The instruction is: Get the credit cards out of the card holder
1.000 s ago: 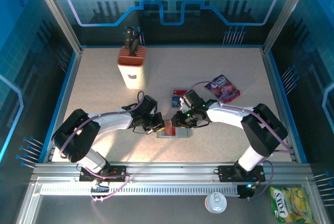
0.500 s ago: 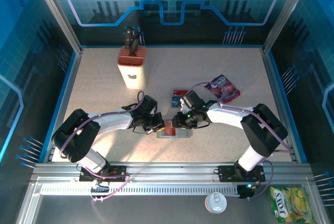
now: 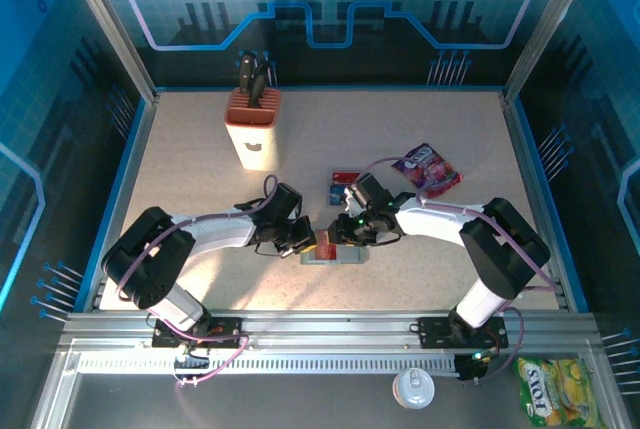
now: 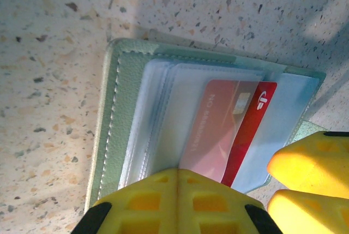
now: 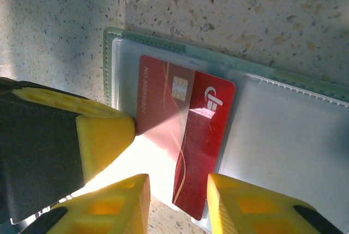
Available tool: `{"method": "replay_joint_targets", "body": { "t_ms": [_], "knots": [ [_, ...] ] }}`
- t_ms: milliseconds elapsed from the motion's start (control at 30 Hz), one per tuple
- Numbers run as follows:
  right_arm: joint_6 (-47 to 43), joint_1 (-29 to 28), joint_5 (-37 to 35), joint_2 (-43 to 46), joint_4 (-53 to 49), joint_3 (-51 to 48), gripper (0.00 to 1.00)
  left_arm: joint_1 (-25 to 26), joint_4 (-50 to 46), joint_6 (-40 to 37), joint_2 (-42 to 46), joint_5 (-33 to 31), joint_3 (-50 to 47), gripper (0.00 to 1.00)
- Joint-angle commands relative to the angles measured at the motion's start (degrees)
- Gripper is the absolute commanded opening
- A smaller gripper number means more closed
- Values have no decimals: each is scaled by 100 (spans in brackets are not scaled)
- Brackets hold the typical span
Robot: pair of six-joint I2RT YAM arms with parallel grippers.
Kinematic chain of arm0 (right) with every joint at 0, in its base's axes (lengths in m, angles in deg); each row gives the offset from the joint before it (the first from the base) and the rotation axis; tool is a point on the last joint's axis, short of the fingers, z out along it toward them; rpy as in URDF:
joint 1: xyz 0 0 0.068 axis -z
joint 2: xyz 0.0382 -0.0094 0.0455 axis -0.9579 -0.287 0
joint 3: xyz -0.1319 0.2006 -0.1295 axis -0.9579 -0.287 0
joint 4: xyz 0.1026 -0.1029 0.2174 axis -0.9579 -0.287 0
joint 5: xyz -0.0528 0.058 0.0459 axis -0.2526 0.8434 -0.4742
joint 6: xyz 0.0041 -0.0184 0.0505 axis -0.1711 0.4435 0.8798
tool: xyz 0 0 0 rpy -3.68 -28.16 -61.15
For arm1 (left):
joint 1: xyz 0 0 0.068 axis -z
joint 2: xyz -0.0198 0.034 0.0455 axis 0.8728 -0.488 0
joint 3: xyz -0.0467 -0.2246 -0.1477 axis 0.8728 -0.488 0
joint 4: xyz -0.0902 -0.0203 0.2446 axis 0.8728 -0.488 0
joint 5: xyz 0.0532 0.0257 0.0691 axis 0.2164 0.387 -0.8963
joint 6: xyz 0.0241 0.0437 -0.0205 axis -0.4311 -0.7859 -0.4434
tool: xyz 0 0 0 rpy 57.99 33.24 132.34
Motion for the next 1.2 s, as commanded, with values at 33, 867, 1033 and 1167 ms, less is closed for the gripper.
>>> {"method": "replay_joint_targets", "body": {
  "t_ms": [33, 867, 1033, 1167],
  "knots": [
    [43, 60, 117, -106, 43, -40, 34, 31, 71, 55, 9, 53, -66, 2],
    [150, 79, 247, -250, 286, -110, 34, 31, -130, -19, -14, -83, -101, 0],
    [204, 93, 297, -322, 423, -169, 34, 29, -180, -26, -19, -93, -100, 0],
    [300, 113, 412, -387, 623, -261, 34, 31, -214, -23, -47, -114, -100, 0]
  ]
}}
